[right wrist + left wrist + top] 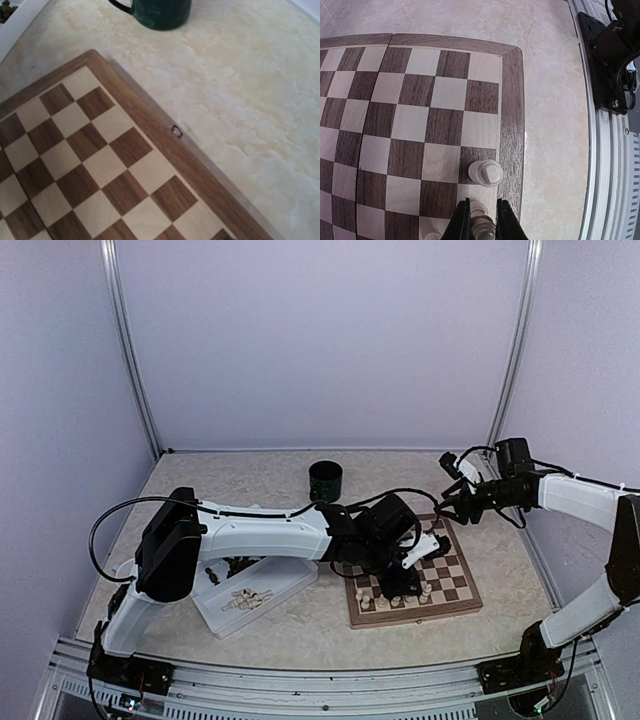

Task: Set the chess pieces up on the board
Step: Place the queen at d1.

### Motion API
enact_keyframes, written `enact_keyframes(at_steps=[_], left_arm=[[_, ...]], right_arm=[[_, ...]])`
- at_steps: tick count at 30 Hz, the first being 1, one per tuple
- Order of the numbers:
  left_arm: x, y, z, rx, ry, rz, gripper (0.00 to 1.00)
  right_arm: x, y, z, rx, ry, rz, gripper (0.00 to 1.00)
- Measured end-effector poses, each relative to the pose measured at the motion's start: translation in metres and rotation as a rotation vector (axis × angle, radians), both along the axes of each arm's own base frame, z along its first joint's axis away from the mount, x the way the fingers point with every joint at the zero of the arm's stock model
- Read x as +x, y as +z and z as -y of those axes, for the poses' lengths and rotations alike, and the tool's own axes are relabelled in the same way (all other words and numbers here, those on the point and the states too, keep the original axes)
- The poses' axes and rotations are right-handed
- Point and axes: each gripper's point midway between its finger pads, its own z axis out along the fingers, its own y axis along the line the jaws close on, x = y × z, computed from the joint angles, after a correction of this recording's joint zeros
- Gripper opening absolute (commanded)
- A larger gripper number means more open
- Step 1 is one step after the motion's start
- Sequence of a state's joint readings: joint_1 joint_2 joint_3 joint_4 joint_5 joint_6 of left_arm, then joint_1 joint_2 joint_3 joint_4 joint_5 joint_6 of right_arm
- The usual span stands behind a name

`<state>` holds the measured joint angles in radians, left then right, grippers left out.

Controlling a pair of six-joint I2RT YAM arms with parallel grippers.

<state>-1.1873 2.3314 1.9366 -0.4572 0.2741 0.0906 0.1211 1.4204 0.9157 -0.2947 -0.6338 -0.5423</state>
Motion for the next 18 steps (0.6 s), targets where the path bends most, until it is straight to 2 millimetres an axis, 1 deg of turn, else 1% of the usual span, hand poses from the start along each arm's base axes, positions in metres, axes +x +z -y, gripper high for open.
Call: enact_keyframes(at_steps=[7,13,15,18], left_arm=[[-0.0013,-0.0009,0.0013,-0.003,-0.007,-0.008,0.13],[-0.0014,-0.0081,0.0034,0.004,-0.008,-0.019,0.18],[-0.0013,-0.0074,0.0046,0.000,-0.007,-0.021,0.22],[-0.0016,-0.0069,0.0053,-0.001,-0.006,-0.025,0.30]], right_arm=[[-0.0002,0.0000,-0.0001,-0.002,0.004,0.004,0.54],[-0.0002,0.0000,-0.0002,-0.004,0.007,0.006,0.54],[-0.0003,-0.0001,-0.0002,-0.006,0.009,0.008,0.54],[-0.0004,-0.0002,-0.0002,-0.006,0.009,0.007,0.54]])
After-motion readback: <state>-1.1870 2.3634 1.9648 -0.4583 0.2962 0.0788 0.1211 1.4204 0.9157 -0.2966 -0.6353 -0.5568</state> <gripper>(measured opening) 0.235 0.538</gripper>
